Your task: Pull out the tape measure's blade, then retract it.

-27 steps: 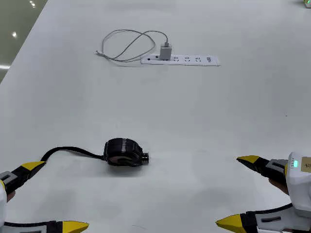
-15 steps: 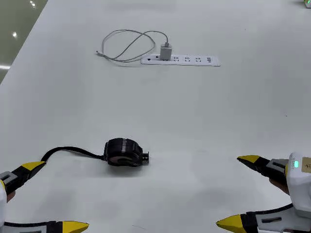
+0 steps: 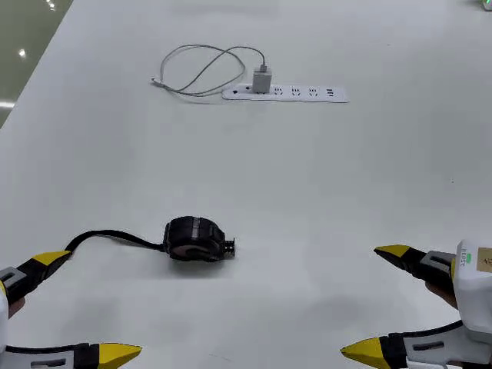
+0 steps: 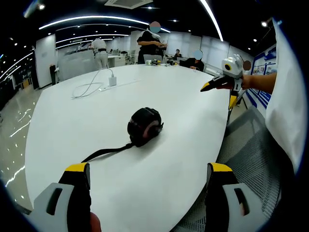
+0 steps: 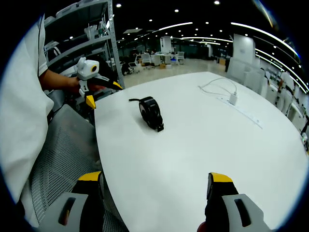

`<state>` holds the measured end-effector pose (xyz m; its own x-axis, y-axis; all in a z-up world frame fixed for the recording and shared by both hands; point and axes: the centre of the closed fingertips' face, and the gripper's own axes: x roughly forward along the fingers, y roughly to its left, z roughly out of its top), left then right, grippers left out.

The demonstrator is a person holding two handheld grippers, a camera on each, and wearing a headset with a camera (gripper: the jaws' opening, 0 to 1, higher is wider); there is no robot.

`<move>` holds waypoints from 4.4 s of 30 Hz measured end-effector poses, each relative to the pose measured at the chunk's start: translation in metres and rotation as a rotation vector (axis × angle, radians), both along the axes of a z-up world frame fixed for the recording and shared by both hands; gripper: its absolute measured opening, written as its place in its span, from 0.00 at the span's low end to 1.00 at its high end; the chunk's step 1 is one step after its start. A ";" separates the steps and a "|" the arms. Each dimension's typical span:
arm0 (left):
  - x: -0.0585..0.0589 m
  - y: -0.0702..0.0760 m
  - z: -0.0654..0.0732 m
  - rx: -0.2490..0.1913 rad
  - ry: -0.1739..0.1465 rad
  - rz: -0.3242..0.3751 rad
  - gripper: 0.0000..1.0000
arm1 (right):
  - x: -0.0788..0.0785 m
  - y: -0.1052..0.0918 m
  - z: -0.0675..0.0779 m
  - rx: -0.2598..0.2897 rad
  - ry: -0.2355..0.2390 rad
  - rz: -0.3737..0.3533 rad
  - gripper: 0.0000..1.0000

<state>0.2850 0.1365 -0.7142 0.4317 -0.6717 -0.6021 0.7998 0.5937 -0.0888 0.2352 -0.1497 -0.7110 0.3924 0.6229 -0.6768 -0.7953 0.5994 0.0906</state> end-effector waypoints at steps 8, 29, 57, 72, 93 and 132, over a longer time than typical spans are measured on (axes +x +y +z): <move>0.002 -0.002 0.001 -0.010 0.003 -0.002 0.98 | -0.001 -0.002 -0.001 -0.003 0.001 -0.004 0.88; 0.025 -0.032 -0.002 0.009 -0.002 -0.127 0.99 | 0.018 -0.006 -0.008 -0.007 0.000 0.008 0.89; 0.047 -0.049 -0.012 0.073 -0.009 -0.275 0.96 | 0.038 0.004 -0.015 -0.047 0.009 0.112 0.89; 0.057 -0.056 -0.022 0.123 -0.004 -0.349 0.86 | 0.051 0.016 -0.023 -0.060 0.023 0.183 0.87; 0.075 -0.067 -0.040 0.193 0.003 -0.437 0.57 | 0.069 0.023 -0.032 -0.082 0.029 0.242 0.83; 0.081 -0.088 -0.060 0.221 -0.007 -0.503 0.31 | 0.086 0.042 -0.047 -0.059 0.042 0.269 0.82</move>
